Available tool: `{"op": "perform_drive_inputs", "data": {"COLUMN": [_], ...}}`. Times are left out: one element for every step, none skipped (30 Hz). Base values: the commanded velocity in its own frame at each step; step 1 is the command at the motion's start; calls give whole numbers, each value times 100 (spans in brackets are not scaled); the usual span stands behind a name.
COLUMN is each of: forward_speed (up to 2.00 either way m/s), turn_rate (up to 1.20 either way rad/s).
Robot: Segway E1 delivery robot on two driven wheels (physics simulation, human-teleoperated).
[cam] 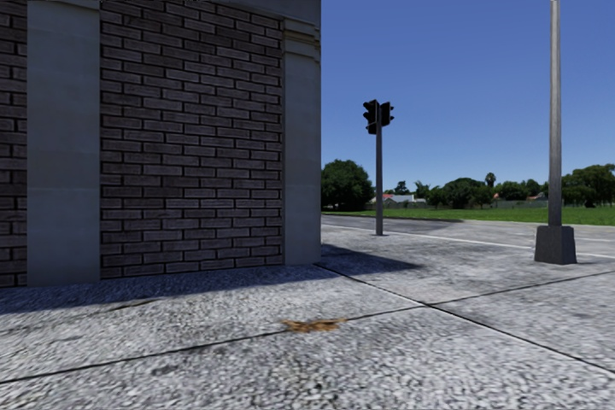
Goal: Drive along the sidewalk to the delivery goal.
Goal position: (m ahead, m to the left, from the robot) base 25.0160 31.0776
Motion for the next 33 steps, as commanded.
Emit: {"op": "perform_drive_inputs", "data": {"forward_speed": [145, 145, 145, 145, 145, 145, 145, 145, 145, 145, 145, 145, 145, 145, 145, 145, 145, 145, 145, 145, 145, 145, 145, 145, 145, 145, 151, 158, 165, 168, 171, 171, 172], "turn_rate": [-4, -17, -32, -45, -52, -52, -72, -88, -97, -99, -100, -100, -100, -100, -100, -100, -100, -21, 0, 0, 0, 0, 0, 0, 0, 0, 0, 0, 0, 0, 0, 0, 0]}}
